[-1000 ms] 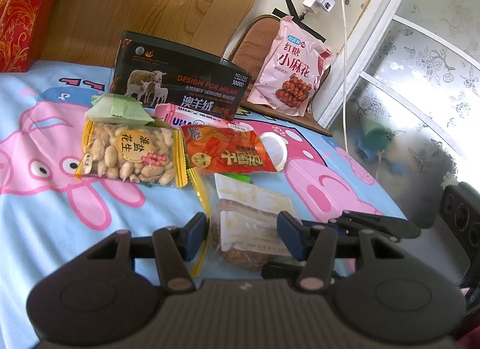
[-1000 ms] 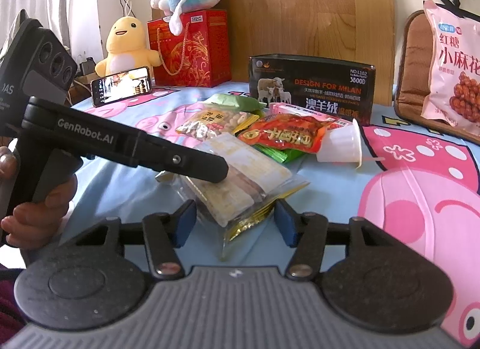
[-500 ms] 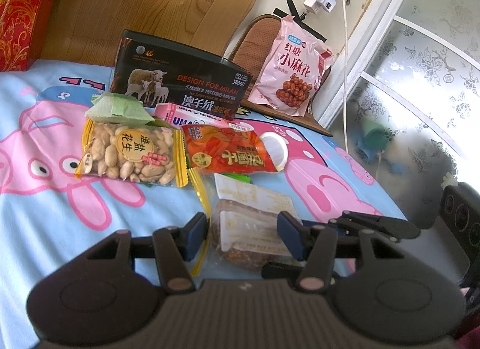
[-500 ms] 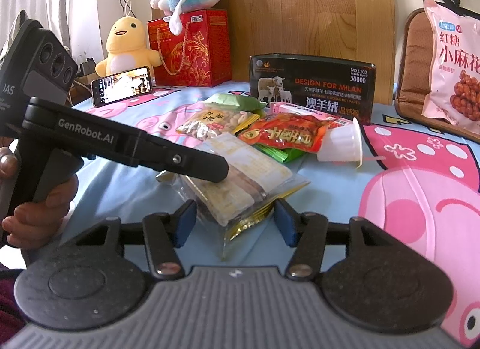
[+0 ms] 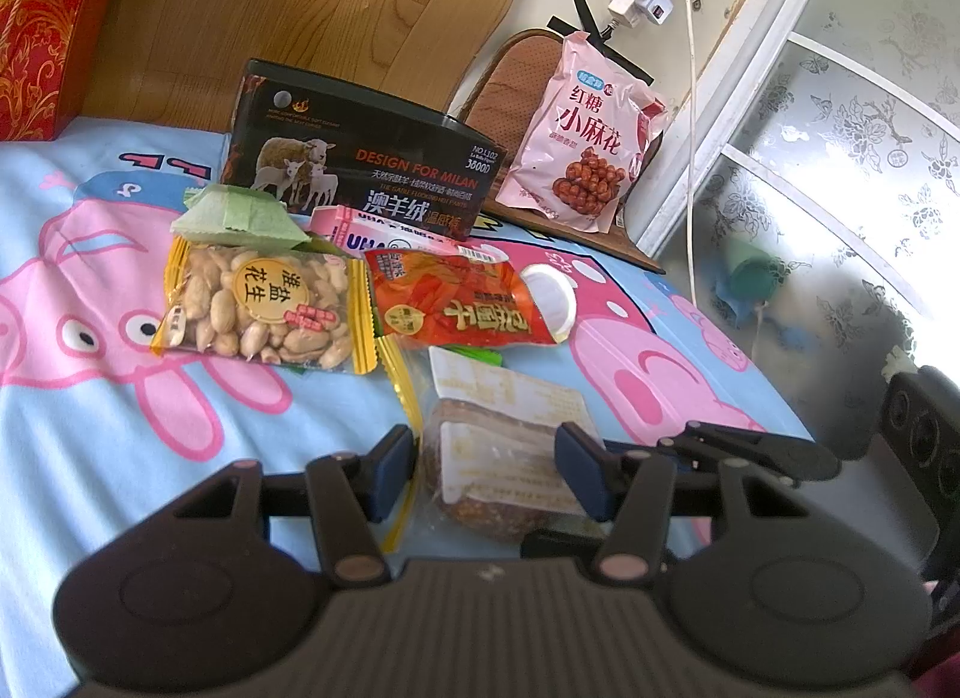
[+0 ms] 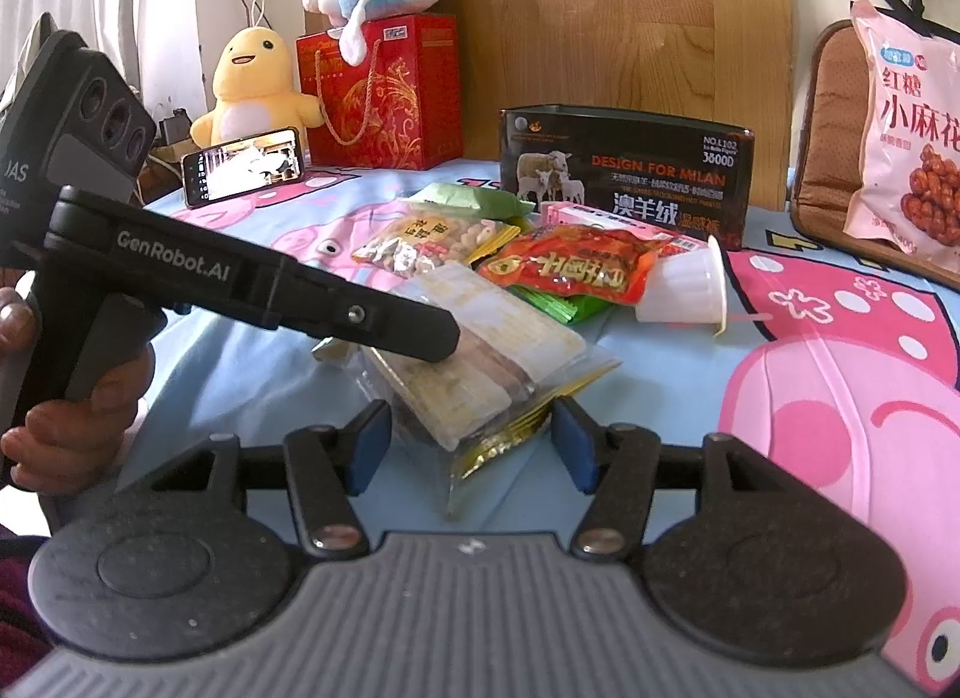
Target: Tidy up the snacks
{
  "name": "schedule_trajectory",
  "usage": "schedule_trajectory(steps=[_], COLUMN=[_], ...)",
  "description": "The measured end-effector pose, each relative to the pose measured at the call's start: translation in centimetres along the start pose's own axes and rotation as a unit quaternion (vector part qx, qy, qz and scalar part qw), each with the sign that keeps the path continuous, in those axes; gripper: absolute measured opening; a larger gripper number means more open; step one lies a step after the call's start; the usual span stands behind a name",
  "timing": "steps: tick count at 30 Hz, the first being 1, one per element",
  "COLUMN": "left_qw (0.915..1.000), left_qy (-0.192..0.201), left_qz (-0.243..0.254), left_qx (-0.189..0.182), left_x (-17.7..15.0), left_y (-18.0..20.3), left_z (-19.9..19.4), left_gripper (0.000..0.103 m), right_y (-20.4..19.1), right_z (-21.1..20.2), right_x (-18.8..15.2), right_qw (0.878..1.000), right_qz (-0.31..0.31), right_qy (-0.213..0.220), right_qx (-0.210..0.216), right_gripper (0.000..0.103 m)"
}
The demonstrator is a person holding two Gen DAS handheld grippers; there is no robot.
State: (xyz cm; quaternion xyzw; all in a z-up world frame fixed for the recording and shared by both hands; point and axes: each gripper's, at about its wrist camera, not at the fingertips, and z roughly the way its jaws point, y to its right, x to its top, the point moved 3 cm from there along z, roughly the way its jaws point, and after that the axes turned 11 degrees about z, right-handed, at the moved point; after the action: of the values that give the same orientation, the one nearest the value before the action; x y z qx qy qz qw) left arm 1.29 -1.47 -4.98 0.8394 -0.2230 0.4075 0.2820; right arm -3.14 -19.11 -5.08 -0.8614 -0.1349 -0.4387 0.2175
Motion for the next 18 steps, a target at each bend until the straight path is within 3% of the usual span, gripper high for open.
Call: schedule_trajectory(steps=[8, 11, 13, 18], left_qw=[1.0, 0.9999, 0.9998, 0.9996], left_qy=[0.002, 0.009, 0.013, 0.029], left_qz=[0.002, 0.011, 0.014, -0.001], left_qx=[-0.001, -0.001, 0.002, 0.001], left_x=[0.0, 0.0, 0.0, 0.2], left_y=[0.1, 0.4, 0.6, 0.9], left_z=[0.0, -0.3, -0.6, -2.2], left_gripper=[0.052, 0.051, 0.05, 0.049], right_y=[-0.1, -0.3, -0.6, -0.9], right_z=[0.0, -0.1, -0.4, -1.1], right_x=[-0.1, -0.1, -0.2, -0.1], right_qw=[1.0, 1.0, 1.0, 0.999], right_qz=[-0.004, -0.009, -0.018, -0.012], right_qy=[0.001, 0.004, 0.011, 0.03], right_qx=[-0.004, -0.002, 0.001, 0.007], right_gripper=[0.061, 0.054, 0.043, 0.041])
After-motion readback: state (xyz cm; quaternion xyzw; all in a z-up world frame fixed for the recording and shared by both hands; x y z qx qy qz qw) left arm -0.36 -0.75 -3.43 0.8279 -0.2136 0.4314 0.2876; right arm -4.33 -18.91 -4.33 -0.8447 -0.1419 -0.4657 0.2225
